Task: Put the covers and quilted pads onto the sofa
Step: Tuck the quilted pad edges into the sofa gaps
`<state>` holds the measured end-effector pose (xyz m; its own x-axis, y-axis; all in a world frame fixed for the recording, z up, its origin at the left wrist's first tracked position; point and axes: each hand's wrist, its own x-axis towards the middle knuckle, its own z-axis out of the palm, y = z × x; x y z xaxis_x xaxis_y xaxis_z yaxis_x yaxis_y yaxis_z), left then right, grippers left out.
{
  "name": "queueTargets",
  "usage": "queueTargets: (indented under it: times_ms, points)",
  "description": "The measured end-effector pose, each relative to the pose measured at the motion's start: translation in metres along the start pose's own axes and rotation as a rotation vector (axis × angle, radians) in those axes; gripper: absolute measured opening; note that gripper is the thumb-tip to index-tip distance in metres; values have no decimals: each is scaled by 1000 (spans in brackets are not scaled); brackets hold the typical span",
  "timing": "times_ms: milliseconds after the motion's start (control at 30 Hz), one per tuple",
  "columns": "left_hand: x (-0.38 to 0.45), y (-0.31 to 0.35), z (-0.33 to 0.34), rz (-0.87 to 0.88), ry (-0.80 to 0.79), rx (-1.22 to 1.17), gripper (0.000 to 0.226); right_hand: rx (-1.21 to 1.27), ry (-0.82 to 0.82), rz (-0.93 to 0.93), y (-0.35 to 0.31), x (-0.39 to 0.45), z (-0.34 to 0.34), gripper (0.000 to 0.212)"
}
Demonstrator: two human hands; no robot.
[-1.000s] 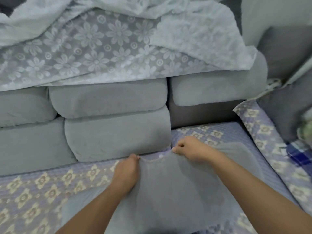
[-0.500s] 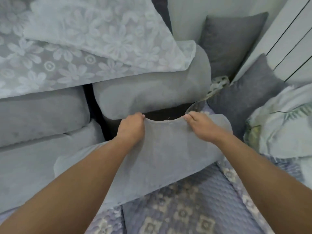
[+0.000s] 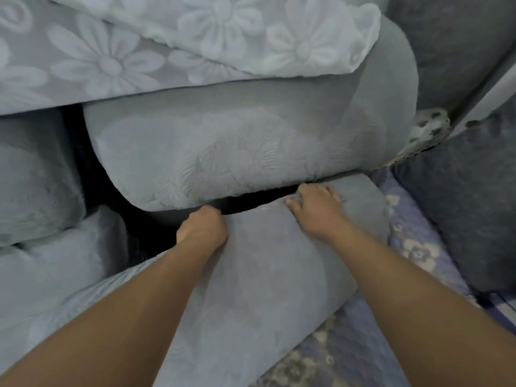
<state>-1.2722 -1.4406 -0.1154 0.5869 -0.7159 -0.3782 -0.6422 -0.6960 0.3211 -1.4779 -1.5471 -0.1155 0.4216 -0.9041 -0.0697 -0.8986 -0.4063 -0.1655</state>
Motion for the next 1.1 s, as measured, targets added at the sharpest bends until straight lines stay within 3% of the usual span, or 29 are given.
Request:
queueTargets:
  times_ms: [100, 200, 300, 400, 467, 533, 767, 900, 967, 1033, 1100]
  points:
    - [16, -1, 4, -27, 13, -20, 33, 19, 45, 161, -7, 21, 17, 57]
    - [-1, -14, 5, 136, 254, -27, 26, -63, 26, 243, -19, 35, 32, 69]
    - [-58, -70, 5, 208, 443, 58, 40, -85, 1, 331, -30, 48, 34, 71]
    - [-113, -155, -6, -121, 508, 84, 61, -62, -9, 429, -38, 54, 37, 77]
    - [-120, -184, -20, -439, 391, -200, 80, -38, 31, 467, -40, 51, 37, 77]
    - [-110, -185, -29, -572, 356, -498, 83, -22, 44, 501, -40, 46, 30, 73]
    - [-52, -113, -25, -353, 311, -501, 73, 138, 29, 757, 24, 49, -4, 79]
    - [14, -124, -27, -350, 283, -464, 74, 119, 10, 709, 14, 53, 12, 82]
    - [21, -125, -21, -318, 338, -378, 64, 45, 49, 659, 8, 51, 24, 80]
    - [7, -118, -8, -96, 516, -91, 43, -49, 72, 643, 7, 46, 26, 81]
    - [-21, -98, 6, 245, 591, 166, 36, -146, 120, 587, 4, 41, 30, 74]
